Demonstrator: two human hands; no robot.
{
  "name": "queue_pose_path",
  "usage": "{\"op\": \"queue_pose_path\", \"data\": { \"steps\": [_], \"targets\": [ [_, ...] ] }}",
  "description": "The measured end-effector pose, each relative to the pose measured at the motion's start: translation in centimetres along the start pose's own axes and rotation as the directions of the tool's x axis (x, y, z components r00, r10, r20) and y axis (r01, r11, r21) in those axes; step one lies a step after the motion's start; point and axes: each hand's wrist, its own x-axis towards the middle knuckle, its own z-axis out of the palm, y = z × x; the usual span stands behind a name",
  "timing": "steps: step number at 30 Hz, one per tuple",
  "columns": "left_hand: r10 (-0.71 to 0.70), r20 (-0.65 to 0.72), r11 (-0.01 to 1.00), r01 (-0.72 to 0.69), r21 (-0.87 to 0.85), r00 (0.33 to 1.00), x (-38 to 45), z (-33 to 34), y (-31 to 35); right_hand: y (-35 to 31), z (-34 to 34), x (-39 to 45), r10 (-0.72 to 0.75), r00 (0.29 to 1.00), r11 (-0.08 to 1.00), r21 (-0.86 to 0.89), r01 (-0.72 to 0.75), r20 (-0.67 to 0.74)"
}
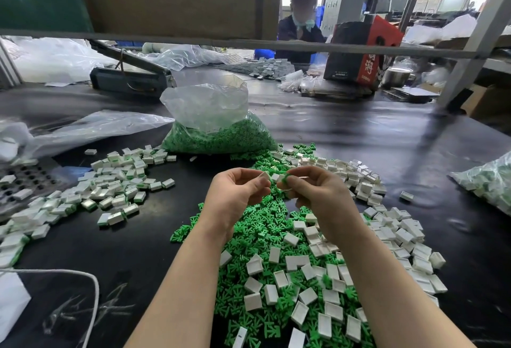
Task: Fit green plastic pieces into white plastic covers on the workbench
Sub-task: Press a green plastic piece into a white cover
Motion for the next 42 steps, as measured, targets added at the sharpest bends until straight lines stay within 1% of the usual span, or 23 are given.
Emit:
{"op": "queue_pose_path", "data": {
  "steps": [2, 10, 17, 20, 22, 24, 27, 29, 30, 34, 36, 40, 42],
  "targets": [
    [-0.016, 0.017, 1.000, 0.016, -0.015, 1.000, -0.1, 0.1, 0.1, 0.0, 0.0, 0.2, 0.021, 1.000, 0.998, 0.062, -0.021, 0.002],
    [-0.014, 0.071, 1.000, 0.013, 0.004, 0.997, -0.4, 0.4, 0.4, 0.4, 0.3, 0.6, 0.050, 0.997, 0.987, 0.155, -0.039, -0.062],
    [0.017, 0.096, 1.000, -0.019, 0.018, 0.995, -0.5, 0.6, 0.4, 0.8, 0.9, 0.7, 0.038, 0.996, 0.988, 0.151, -0.026, -0.082],
    [0.032, 0.087, 0.999, -0.033, 0.014, 0.996, -0.5, 0.6, 0.4, 0.9, 1.1, 0.7, 0.023, 0.996, 0.990, 0.138, -0.012, -0.081],
    [0.054, 0.067, 0.998, -0.056, 0.026, 0.996, -0.5, 0.5, 0.4, 0.9, 1.1, 0.7, -0.026, 0.996, 0.997, 0.073, 0.032, -0.082],
    [0.091, 0.046, 0.993, -0.094, 0.065, 0.995, -0.4, 0.5, 0.4, 0.8, 0.8, 0.6, -0.089, 0.994, 0.995, -0.051, 0.086, -0.066],
    [0.158, 0.033, 0.973, -0.161, 0.163, 0.987, -0.3, 0.4, 0.3, 0.6, 0.4, 0.5, -0.147, 0.989, 0.969, -0.204, 0.140, -0.021],
    [0.172, 0.042, 0.965, -0.177, 0.193, 0.984, -0.2, 0.3, 0.2, 0.5, 0.3, 0.5, -0.173, 0.985, 0.933, -0.319, 0.167, 0.012],
    [0.168, 0.054, 0.964, -0.176, 0.199, 0.984, -0.1, 0.2, 0.2, 0.6, 0.2, 0.5, -0.169, 0.985, 0.911, -0.375, 0.172, 0.040],
    [0.138, 0.118, 0.954, -0.164, 0.252, 0.983, 0.0, 0.1, 0.1, 0.6, -0.2, 0.5, -0.081, 0.976, 0.818, -0.546, 0.180, 0.201],
    [0.111, 0.153, 0.945, -0.152, 0.290, 0.982, 0.0, 0.0, 0.0, 0.5, -0.3, 0.5, -0.073, 0.964, 0.796, -0.567, 0.211, 0.255],
    [-0.016, 0.256, 0.902, -0.097, 0.421, 0.967, 0.0, -0.4, -0.2, 0.6, -0.3, 0.5, -0.087, 0.946, 0.813, -0.527, 0.249, 0.313],
    [-0.044, 0.325, 0.899, -0.104, 0.425, 0.945, -0.1, -0.4, -0.3, 0.7, -0.4, 0.5, -0.076, 0.943, 0.824, -0.512, 0.242, 0.324]
  ]
}}
